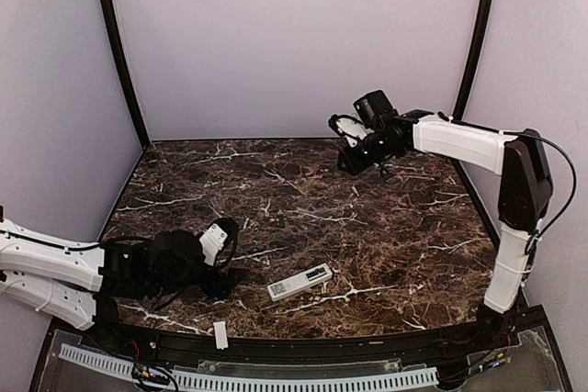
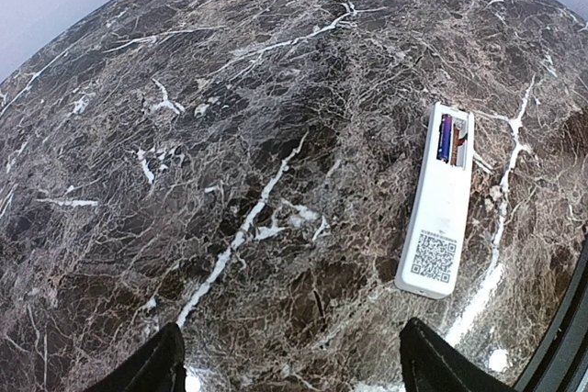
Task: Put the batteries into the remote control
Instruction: Pick up the battery at the center of the board.
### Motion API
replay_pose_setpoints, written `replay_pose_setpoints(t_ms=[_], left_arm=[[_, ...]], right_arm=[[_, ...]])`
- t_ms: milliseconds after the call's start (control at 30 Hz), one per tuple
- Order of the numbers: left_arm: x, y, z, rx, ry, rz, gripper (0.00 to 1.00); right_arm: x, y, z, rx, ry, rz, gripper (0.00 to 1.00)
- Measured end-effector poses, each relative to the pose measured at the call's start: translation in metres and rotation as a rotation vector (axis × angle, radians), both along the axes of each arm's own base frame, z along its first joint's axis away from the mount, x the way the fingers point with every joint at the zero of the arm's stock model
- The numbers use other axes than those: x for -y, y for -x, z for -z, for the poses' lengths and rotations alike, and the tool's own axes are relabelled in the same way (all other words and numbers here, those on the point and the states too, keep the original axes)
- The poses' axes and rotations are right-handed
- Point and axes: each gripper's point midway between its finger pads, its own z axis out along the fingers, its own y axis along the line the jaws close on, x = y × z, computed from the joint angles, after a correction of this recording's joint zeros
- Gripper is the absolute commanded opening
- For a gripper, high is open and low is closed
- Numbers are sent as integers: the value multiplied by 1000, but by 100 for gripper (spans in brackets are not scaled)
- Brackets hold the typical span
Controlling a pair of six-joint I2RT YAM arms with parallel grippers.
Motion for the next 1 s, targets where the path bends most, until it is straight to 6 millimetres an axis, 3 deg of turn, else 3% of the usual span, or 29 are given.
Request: replay_pose_setpoints(t_ms=[67, 200, 267, 400, 533, 667, 900, 1000], left_arm=[[5, -3, -2, -4, -6, -6, 81], [14, -9, -5, -15, -11, -16, 82], [15, -11, -4, -23, -22, -19, 82], [17, -10, 2, -42, -42, -14, 82], [17, -10, 7, -55, -57, -10, 82], [17, -10, 8, -60, -61, -10, 82], [17, -11, 10, -62, -67, -11, 82], [17, -11, 10, -63, -69, -13, 83]], right_arm=[[27, -23, 19, -58, 12, 151, 33], [72, -44, 68, -184, 78, 343, 34], [79, -50, 91, -232, 115, 378, 34], [75, -55, 121, -285, 166, 383, 34], [76, -57, 134, -302, 200, 389, 32], [74, -62, 136, -298, 210, 391, 20], [75, -57, 147, -322, 233, 385, 16], [72, -56, 148, -321, 236, 378, 4]])
